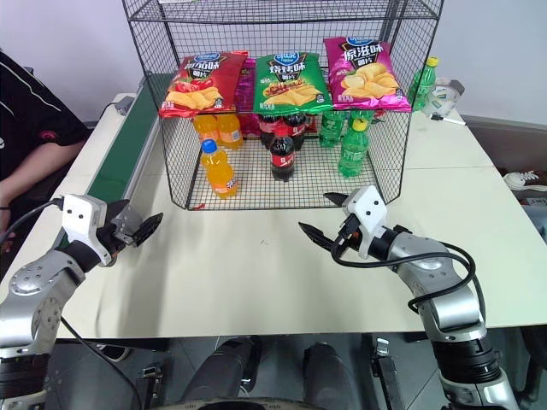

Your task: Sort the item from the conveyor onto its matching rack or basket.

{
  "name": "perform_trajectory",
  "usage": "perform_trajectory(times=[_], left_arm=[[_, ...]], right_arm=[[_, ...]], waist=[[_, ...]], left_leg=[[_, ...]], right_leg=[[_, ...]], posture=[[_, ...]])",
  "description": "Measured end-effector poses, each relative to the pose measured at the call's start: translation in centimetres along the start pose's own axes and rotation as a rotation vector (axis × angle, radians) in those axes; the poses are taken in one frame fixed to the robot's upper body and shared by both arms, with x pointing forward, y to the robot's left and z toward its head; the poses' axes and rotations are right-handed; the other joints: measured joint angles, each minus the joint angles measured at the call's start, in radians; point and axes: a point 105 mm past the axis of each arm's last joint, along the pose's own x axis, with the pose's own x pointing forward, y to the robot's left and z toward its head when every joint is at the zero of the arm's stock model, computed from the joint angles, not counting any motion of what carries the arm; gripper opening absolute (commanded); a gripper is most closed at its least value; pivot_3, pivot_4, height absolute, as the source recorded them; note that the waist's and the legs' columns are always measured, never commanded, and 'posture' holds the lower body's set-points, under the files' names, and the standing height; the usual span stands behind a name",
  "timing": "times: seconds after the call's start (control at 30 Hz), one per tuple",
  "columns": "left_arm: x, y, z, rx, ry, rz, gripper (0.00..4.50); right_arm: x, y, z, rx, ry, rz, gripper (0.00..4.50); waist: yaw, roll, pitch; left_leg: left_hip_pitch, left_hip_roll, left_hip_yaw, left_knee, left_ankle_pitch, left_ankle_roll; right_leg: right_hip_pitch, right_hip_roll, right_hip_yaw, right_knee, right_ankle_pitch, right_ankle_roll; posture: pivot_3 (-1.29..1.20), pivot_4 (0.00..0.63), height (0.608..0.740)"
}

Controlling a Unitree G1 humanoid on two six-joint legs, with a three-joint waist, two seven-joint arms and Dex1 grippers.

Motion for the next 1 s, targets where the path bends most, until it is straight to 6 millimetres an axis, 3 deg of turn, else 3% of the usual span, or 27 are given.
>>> perform_trajectory(times=[1.0], left_arm=[[0.6, 0.0, 0.1, -0.008, -0.039, 0.046, 4.46]], right_arm=[[1.0, -0.9, -0.4, -0.027, -0.023, -0.077, 4.5]], waist=[[0.0, 0.0, 0.0]], left_leg=[[0.0, 0.0, 0.0, -0.001, 0.0, 0.0]], right_leg=[[0.0, 0.0, 0.0, 0.0, 0.0, 0.0]], posture=[[0.0, 0.15, 0.74]])
